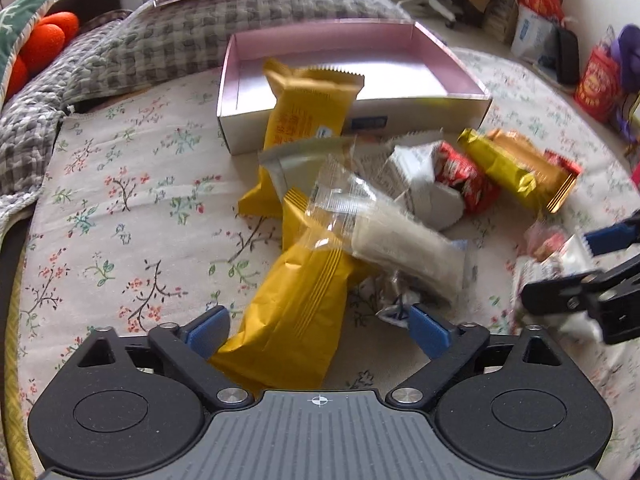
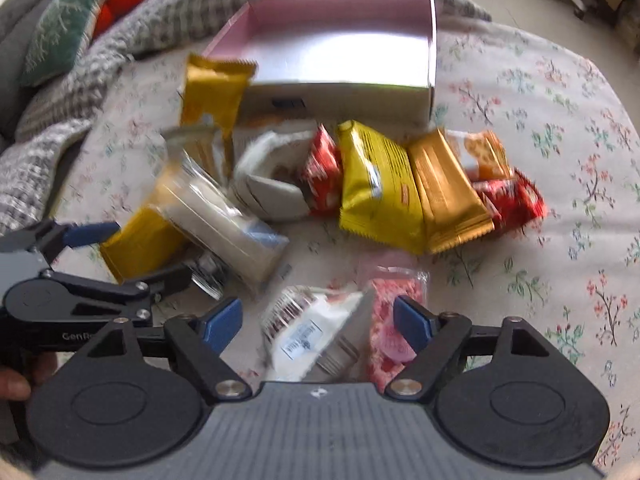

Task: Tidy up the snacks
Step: 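Reach the left gripper toward the yellow cake packet in the pile, then close the left gripper on the yellow cake packet while the right gripper grasps a white wrapper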

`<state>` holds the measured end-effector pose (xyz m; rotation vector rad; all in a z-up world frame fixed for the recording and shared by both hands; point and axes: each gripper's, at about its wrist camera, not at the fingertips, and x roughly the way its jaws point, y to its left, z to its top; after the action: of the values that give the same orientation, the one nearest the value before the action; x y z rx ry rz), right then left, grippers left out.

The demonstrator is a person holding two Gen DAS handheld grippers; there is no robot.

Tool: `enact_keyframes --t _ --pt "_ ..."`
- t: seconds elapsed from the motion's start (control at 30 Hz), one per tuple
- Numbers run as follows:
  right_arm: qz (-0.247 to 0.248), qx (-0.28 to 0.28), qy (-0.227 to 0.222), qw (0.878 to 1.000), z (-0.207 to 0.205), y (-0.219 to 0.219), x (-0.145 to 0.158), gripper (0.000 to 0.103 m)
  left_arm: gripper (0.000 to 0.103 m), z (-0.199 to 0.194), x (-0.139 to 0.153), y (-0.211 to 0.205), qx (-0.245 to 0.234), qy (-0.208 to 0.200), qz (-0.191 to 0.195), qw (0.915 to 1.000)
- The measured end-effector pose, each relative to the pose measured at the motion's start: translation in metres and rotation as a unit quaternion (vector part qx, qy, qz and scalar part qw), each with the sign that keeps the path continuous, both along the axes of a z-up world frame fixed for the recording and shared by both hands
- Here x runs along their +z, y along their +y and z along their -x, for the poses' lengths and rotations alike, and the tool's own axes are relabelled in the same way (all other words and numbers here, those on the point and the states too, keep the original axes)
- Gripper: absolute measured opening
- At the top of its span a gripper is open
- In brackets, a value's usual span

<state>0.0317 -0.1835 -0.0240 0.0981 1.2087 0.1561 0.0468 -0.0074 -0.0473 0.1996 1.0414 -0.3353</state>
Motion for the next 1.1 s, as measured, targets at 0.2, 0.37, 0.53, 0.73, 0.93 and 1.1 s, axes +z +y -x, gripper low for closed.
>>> enact_keyframes --t 0.2,0.37,0.53,0.73,0.93,1.1 --pt "0.003 -0.012 0.001 1.000 0.000 -0.002 0.002 0.077 0.079 -0.002 -0.006 0.002 0.006 0.010 0.002 0.9999" --pt "0.015 0.003 -0.005 1.000 0.005 0.008 0.002 0.072 0.053 -0.005 -0.010 0.004 0.016 0.021 0.003 0.9997" --pt "0.036 0.021 -0.020 0.999 0.008 0.014 0.001 0.059 0.047 -0.005 -0.010 0.004 0.024 0.020 0.003 0.9995" --pt "0.028 0.024 -0.029 0.999 0.007 0.013 0.003 0.055 0.041 -0.004 -0.004 0.008 0.039 0.019 0.017 0.9989" --pt "0.015 0.014 -0.049 0.999 0.009 0.008 0.012 0.048 0.039 -0.006 0.004 0.014 0.047 0.011 0.029 0.9984" --pt "0.001 0.008 -0.064 0.998 0.010 0.004 0.018 0.038 0.039 -0.005 0.018 0.019 0.056 -0.006 0.045 0.9974"
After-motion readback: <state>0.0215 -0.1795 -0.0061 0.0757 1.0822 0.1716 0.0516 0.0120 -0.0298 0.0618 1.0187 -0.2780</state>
